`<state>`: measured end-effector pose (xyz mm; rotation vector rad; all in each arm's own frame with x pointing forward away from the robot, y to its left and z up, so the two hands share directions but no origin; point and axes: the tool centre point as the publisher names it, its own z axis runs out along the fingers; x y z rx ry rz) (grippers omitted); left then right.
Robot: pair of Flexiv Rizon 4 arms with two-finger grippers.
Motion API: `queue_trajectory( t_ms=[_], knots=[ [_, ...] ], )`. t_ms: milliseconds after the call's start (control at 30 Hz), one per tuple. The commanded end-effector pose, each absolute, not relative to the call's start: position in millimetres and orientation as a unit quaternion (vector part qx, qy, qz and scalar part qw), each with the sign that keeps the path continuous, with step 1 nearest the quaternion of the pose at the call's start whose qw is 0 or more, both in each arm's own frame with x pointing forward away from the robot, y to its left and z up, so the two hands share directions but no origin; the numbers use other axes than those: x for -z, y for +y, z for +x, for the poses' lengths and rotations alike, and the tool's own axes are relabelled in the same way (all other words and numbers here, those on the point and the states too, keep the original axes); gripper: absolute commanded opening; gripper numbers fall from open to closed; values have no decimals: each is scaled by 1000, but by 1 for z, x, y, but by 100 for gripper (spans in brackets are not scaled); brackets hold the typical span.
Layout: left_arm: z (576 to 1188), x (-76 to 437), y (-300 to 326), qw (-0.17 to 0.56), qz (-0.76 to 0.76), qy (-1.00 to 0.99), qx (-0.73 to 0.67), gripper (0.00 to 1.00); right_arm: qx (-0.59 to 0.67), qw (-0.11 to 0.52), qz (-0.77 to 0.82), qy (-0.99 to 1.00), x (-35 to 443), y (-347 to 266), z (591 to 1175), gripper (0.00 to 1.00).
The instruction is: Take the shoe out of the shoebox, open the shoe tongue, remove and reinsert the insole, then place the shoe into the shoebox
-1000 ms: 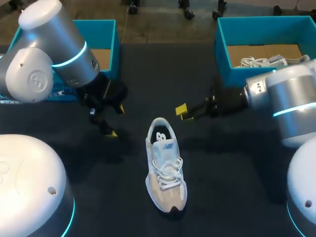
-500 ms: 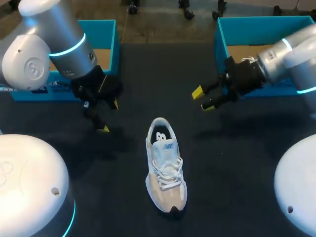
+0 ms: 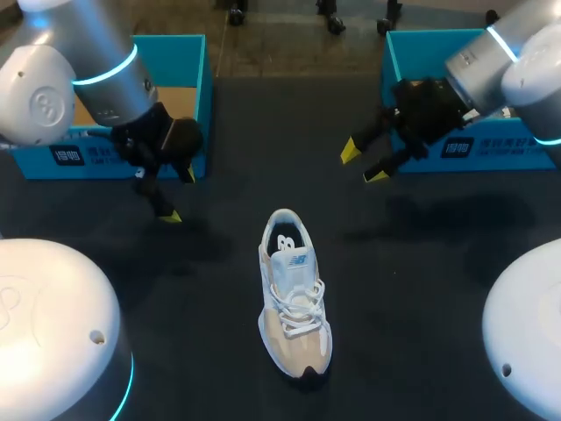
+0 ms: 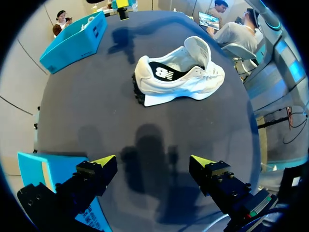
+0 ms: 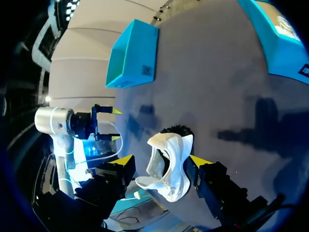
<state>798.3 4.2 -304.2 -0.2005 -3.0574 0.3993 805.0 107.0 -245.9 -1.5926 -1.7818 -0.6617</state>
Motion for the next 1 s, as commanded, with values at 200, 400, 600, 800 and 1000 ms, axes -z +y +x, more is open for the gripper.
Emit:
queue_trajectory(
  t_ms=[200, 400, 600, 800, 1000],
  knots=[
    [814, 287, 35, 14, -49, -990, -129, 100, 200, 237, -656, -688, 223, 128, 797, 30],
    [833, 271, 63, 3, -45, -991, -125, 100, 191, 225, -667, -684, 222, 138, 792, 0],
    [853, 250, 92, -18, -42, -991, -124, 100, 188, 207, -687, -671, 217, 148, 787, 0],
    [863, 241, 104, -24, -77, -989, -127, 100, 178, 180, -714, -653, 215, 174, 779, 0],
    [863, 241, 104, -24, -77, -989, -127, 100, 192, 177, -717, -646, 215, 184, 774, 0]
  ],
)
